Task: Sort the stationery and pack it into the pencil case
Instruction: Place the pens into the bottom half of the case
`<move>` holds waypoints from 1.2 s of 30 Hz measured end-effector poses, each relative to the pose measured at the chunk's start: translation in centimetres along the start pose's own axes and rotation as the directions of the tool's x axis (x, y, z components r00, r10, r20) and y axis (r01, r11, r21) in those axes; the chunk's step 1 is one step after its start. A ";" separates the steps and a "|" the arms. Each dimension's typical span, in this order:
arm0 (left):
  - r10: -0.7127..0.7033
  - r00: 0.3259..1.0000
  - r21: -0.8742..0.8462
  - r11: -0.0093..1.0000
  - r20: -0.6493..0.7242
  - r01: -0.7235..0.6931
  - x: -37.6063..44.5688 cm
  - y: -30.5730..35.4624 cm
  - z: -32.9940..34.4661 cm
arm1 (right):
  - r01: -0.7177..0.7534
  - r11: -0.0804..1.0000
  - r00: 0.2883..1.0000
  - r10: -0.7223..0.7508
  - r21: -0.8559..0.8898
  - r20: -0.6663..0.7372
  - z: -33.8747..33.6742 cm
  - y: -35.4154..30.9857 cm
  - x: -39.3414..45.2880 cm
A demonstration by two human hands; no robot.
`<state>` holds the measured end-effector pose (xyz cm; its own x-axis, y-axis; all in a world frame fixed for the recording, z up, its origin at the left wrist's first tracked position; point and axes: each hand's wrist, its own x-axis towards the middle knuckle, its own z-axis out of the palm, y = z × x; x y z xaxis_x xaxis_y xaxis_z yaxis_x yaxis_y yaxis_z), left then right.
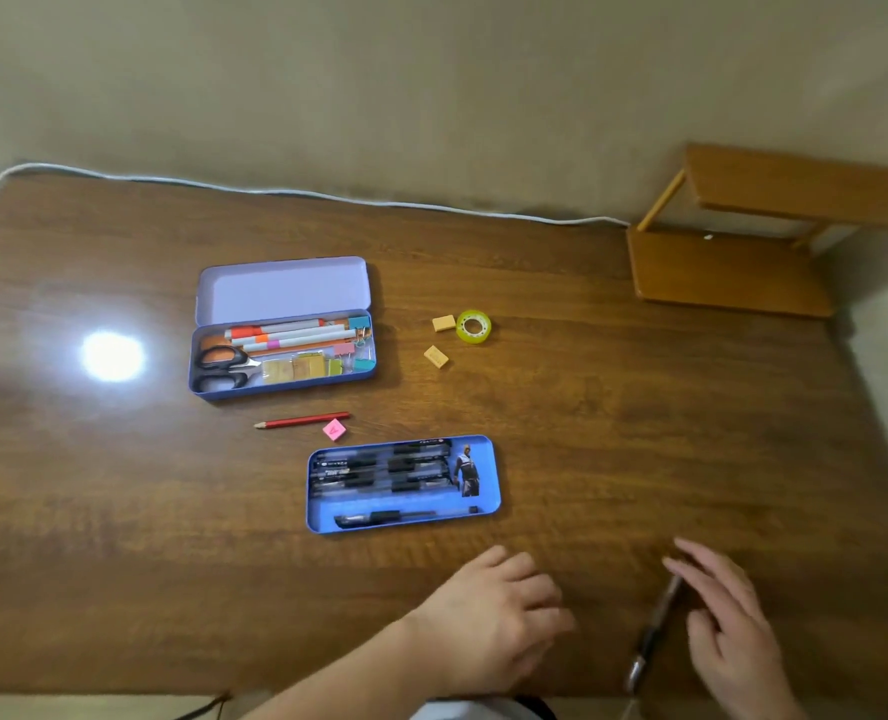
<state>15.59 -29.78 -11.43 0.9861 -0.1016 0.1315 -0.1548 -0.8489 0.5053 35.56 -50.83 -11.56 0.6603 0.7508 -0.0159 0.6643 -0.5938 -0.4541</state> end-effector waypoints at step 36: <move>-0.548 0.692 0.028 0.774 -0.470 0.632 -10.5 -9.3 -5.6 | 0.473 0.861 0.876 -0.482 0.186 0.007 9.3 -16.4 9.1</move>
<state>6.36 -17.91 -12.73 0.7386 0.6389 0.2152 0.5056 -0.7361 0.4500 27.44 -31.60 -12.57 0.2554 0.9462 0.1986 0.8192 -0.1027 -0.5642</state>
